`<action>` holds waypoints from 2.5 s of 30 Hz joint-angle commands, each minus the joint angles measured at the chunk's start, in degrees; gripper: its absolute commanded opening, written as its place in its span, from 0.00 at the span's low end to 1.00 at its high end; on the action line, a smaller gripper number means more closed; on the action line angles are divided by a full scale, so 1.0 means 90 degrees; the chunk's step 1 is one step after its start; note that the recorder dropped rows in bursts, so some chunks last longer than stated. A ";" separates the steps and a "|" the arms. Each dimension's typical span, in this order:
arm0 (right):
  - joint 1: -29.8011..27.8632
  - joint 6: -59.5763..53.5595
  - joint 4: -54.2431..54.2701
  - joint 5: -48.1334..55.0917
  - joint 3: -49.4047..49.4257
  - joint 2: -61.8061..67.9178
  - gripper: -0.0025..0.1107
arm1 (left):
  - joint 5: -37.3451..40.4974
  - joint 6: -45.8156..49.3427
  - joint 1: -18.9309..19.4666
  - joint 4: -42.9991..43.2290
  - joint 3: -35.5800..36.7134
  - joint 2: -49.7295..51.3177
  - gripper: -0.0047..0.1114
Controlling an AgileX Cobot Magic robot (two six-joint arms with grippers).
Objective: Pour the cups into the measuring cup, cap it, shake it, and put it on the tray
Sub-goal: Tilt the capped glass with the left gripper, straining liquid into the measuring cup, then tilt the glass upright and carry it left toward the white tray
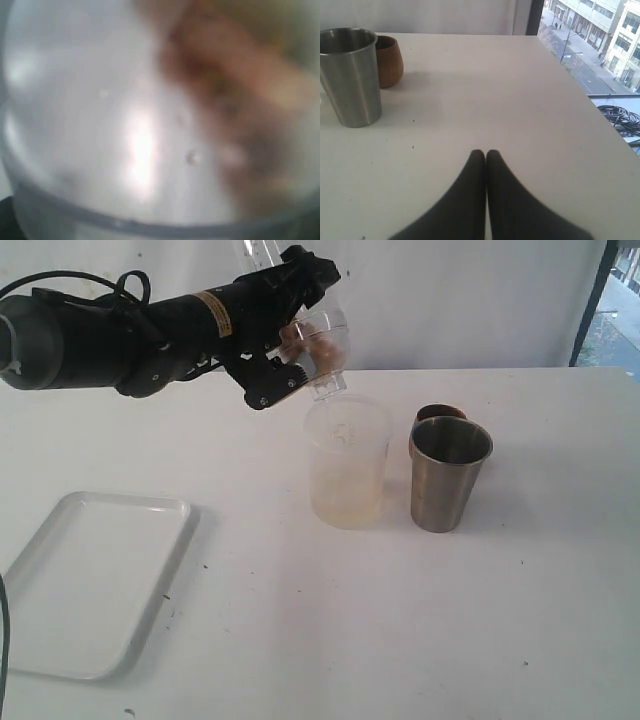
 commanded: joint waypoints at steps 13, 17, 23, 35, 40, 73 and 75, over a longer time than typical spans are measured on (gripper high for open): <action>-0.0048 0.0001 -0.0012 -0.0028 0.0036 -0.0040 0.02 | -0.0091 -0.0014 -0.0016 0.0038 -0.0067 -0.0155 0.04; -0.0048 0.0001 -0.0012 -0.0028 0.0036 -0.0040 0.02 | -0.0061 -0.0014 -0.0016 0.0038 -0.0067 -0.0155 0.04; -0.0048 0.0001 -0.0012 -0.0028 0.0036 -0.0040 0.02 | 0.0008 -0.0014 -0.0016 0.0038 -0.0067 -0.0155 0.04; -0.0048 0.0001 -0.0012 -0.0028 0.0036 -0.0040 0.02 | 0.0033 -0.0014 -0.0016 0.0038 -0.0067 -0.0155 0.04; -0.0048 0.0001 -0.0012 -0.0028 0.0036 -0.0040 0.02 | 0.0033 -0.0014 -0.0016 0.0038 -0.0067 -0.0155 0.04; -0.0048 0.0001 -0.0012 -0.0028 0.0036 -0.0040 0.02 | 0.1090 -0.4884 0.0914 -1.0596 0.0260 -0.0597 0.04; -0.0048 0.0001 -0.0012 -0.0028 0.0036 -0.0040 0.02 | 0.1119 -0.6153 0.1133 -1.0034 0.0582 -0.0753 0.04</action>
